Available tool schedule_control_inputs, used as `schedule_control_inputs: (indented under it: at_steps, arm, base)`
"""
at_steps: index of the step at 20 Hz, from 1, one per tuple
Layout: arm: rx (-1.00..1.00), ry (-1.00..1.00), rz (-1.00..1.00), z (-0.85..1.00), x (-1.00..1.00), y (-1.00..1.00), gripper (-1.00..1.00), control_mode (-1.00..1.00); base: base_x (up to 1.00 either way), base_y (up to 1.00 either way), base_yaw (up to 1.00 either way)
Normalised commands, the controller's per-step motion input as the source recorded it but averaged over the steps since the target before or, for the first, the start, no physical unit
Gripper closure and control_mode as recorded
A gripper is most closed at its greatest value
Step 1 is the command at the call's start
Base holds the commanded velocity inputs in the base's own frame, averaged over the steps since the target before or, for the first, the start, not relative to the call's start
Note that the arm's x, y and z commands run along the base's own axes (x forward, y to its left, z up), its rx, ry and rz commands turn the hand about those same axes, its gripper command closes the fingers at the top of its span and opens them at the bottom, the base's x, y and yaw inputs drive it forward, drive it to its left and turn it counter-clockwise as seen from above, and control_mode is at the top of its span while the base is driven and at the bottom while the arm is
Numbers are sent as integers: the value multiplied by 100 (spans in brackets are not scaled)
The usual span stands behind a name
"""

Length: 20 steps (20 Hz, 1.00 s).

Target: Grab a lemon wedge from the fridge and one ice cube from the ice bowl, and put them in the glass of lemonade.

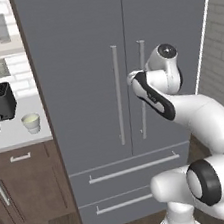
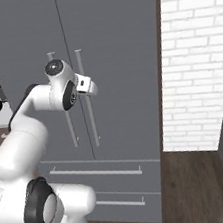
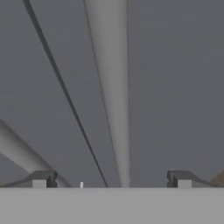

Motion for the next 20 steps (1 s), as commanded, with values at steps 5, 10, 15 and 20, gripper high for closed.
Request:
schedule_control_inputs:
  at_steps: [5,10,15,20]
  arm:
    - [-8,1,0,0,28,0,-100,-100]
    - [-2,0,0,0,0,0,-100,-100]
    - [0,0,0,0,7,0,-100,-100]
    - [0,0,0,-2,6,0,-100,-100]
  base:
    - [0,0,0]
    - [0,0,0]
    - [0,0,0]
    - [0,0,0]
